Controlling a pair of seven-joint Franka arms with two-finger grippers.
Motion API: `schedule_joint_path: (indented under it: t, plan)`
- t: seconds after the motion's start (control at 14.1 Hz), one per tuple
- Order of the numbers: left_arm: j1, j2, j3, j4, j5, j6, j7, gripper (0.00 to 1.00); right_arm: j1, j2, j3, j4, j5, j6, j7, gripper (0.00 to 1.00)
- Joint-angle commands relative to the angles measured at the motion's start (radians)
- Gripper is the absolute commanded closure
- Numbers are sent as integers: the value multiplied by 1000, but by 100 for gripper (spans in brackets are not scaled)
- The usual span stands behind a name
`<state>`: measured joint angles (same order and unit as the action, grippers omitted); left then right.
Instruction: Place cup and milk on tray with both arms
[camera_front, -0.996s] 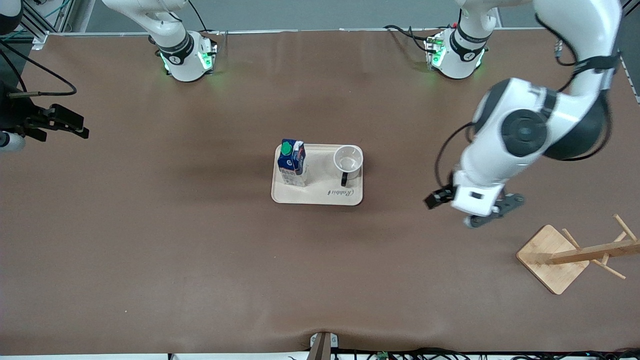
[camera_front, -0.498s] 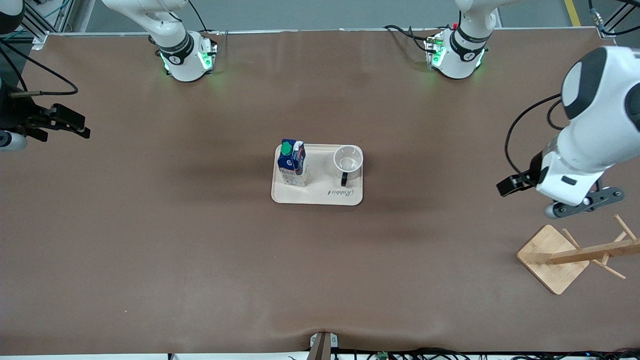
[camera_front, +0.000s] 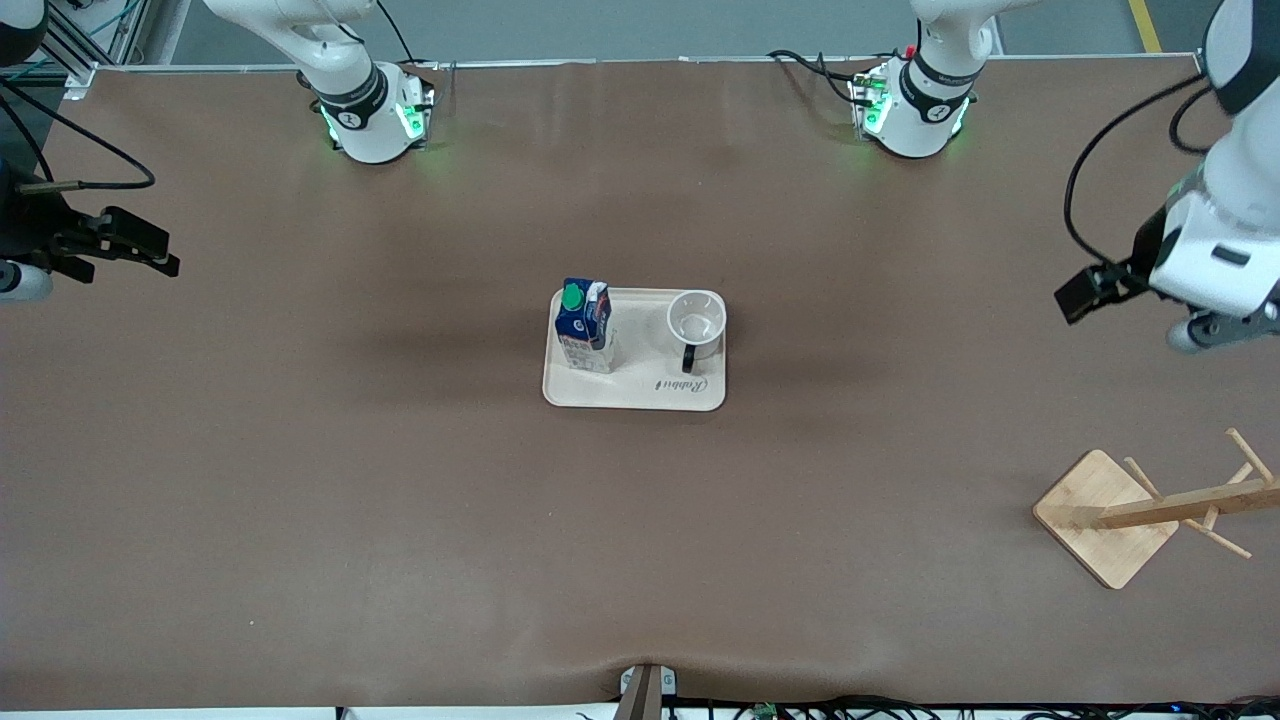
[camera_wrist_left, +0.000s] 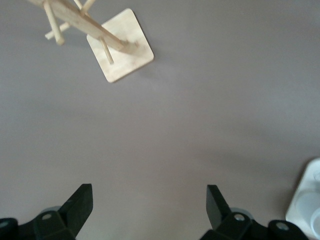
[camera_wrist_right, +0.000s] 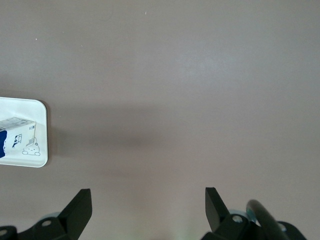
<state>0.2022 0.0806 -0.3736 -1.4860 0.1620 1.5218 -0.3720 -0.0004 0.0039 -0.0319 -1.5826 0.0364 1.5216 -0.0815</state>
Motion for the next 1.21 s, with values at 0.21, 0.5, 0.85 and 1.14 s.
schedule_joint_path:
  t: [0.21, 0.5, 0.85, 1.14]
  plan:
    - [-194, -148, 224, -74, -108, -34, 106, 0, 11, -9, -5, 9, -15, -17, -1, 0]
    - [-231, -191, 331, -100, -156, -32, 255, 0, 10, -9, -5, 22, -15, -31, 0, 0]
    - [-230, -208, 329, -103, -159, -37, 310, 0, 4, -7, -8, 26, -15, -38, 8, 0]
    - [-228, -179, 325, -74, -148, -58, 295, 0, 6, -5, -22, 30, -44, -41, 31, 0]
